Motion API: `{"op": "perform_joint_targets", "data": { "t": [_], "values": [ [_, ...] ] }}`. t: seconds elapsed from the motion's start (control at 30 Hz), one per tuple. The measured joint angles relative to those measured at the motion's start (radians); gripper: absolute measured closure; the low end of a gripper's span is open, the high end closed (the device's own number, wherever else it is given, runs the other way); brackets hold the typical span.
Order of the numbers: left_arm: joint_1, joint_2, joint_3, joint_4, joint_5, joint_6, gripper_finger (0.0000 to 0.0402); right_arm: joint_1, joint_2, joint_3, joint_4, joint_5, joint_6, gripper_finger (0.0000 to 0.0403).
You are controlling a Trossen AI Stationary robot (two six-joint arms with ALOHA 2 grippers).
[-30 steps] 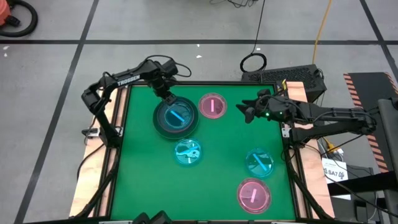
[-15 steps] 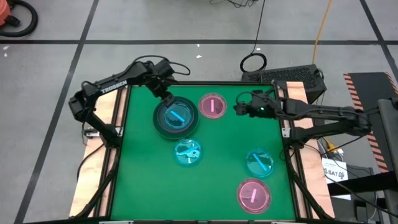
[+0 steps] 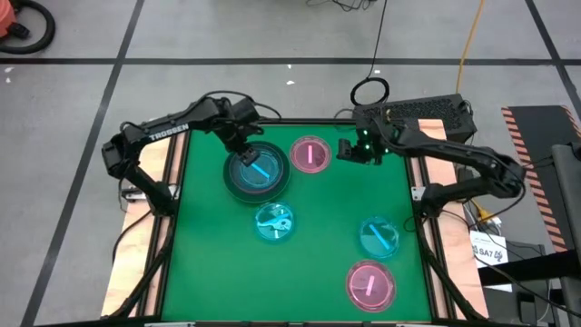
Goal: Stack plastic plates
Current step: Stack the top pink plate on the blue plate
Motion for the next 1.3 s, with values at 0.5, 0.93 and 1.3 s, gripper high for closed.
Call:
{"op": "perform_joint_targets", "data": {
  "t": [0.5,0.93,1.3],
  "values": [
    [-0.049,-0.315,-0.177,0.163,-0.131,-0.018,0.0231,-0.187,0.167,0.001,0.016,-0.195,-0.193,0.0170],
    [0.032,-0.604,-0.279,0.190,-0.210,-0.026,0.0231,-0.213,0.301,0.001,0.156,-0.206,-0.233,0.0170],
    [0.032,-0.603,-0.280,0.189,-0.236,-0.023,0.0231,-0.203,0.456,0.001,0.343,-0.232,-0.136,0.0170]
  ]
}}
